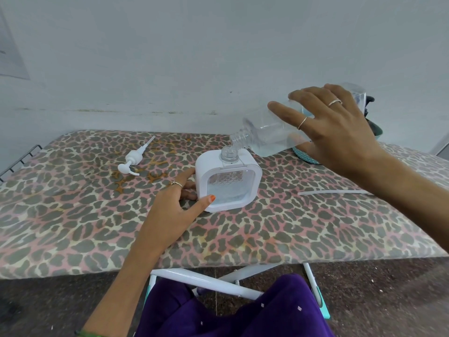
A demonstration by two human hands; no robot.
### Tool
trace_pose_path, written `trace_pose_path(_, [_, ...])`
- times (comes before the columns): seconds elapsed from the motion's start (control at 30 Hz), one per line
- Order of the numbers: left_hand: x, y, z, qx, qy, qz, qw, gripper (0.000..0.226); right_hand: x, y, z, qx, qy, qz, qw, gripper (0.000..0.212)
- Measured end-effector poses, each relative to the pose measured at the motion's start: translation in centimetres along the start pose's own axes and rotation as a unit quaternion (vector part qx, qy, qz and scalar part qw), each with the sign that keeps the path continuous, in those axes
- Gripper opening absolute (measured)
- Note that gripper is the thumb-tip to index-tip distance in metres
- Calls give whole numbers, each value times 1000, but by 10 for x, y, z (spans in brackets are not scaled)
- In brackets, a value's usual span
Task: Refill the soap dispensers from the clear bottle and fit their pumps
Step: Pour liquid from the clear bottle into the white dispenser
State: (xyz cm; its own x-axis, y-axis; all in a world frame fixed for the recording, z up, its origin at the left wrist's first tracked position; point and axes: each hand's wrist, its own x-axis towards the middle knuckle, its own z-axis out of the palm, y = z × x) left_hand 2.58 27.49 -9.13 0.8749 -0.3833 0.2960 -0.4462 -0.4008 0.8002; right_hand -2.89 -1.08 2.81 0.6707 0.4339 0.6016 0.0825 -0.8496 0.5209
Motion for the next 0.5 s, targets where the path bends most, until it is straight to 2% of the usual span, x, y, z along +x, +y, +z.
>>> trace_pose_path(0.5, [-1, 2, 0, -1, 1, 3, 1000, 63, 2, 0, 0, -3, 7, -9, 1000, 79])
